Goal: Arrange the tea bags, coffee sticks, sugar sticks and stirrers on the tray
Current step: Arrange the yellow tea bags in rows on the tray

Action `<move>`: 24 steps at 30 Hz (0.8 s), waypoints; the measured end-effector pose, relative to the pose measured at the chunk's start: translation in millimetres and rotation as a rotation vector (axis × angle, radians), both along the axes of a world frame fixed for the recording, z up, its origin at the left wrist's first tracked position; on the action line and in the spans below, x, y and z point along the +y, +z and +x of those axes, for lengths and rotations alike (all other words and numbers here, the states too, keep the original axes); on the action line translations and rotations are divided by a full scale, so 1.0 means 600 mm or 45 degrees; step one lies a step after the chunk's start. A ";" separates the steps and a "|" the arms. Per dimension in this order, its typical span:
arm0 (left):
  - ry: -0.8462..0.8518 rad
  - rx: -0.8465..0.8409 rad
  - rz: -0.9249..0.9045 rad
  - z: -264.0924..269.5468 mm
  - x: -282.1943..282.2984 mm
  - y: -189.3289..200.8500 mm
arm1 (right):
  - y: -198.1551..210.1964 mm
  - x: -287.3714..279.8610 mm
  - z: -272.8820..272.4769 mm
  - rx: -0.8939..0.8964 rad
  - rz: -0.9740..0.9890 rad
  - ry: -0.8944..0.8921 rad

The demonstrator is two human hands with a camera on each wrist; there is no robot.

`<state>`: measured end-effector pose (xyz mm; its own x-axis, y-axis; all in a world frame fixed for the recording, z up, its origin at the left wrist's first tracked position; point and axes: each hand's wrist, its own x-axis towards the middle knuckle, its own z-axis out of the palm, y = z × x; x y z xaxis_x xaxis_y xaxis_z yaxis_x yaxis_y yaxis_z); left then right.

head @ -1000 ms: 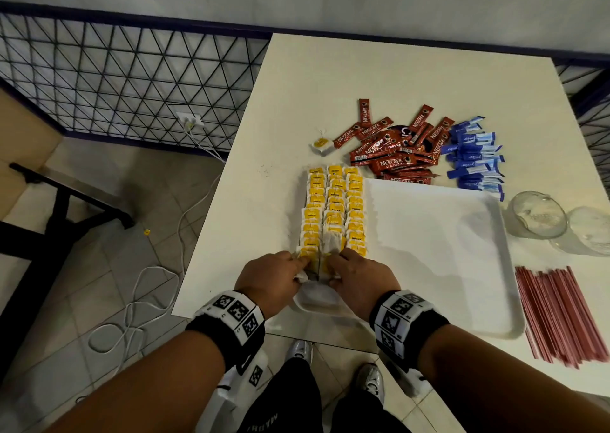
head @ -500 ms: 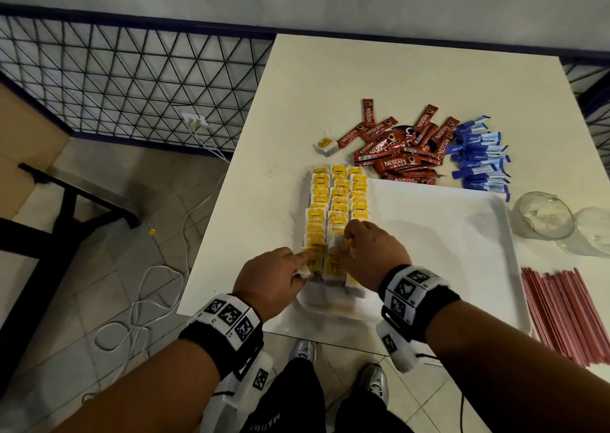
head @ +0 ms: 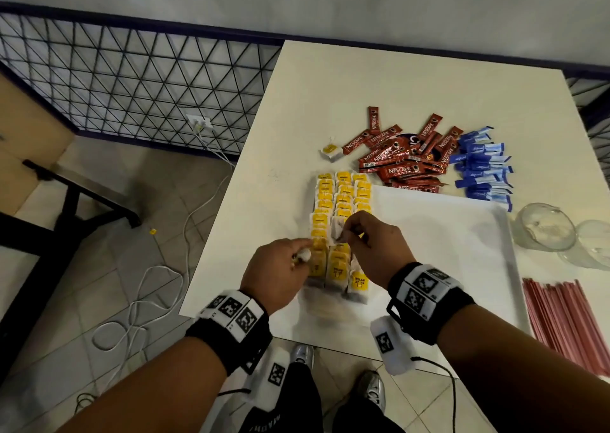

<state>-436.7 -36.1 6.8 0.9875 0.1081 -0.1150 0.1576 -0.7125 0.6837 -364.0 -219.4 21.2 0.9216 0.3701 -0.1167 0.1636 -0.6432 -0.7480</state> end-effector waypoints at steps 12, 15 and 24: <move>0.533 0.606 -1.750 0.036 -0.073 0.060 | 0.033 -0.037 -0.013 0.122 0.557 -0.026; 0.533 0.446 -1.576 0.031 -0.088 0.069 | 0.037 -0.048 -0.020 0.114 0.491 -0.054; 0.368 0.110 -0.903 0.032 -0.109 0.074 | 0.052 -0.071 -0.023 -0.065 0.259 -0.150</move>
